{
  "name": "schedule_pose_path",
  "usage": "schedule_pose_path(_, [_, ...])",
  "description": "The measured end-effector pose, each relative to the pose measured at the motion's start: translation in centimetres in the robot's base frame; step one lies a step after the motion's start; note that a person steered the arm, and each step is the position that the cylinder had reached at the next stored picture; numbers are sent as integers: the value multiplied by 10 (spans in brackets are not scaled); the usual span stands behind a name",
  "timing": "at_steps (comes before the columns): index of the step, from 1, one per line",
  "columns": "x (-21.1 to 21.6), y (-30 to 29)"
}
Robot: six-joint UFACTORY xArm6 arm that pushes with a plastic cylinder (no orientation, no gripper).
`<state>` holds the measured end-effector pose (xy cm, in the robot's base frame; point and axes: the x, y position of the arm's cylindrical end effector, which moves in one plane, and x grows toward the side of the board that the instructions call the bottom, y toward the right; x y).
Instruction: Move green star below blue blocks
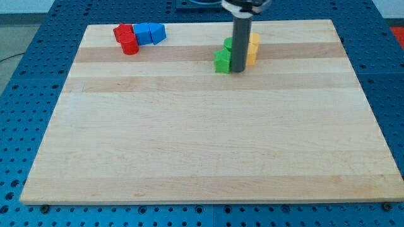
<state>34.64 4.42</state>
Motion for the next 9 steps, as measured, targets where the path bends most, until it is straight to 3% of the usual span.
schedule_pose_path(2, [-7,-44])
schedule_pose_path(4, [-17,18])
schedule_pose_path(9, [-29,-128])
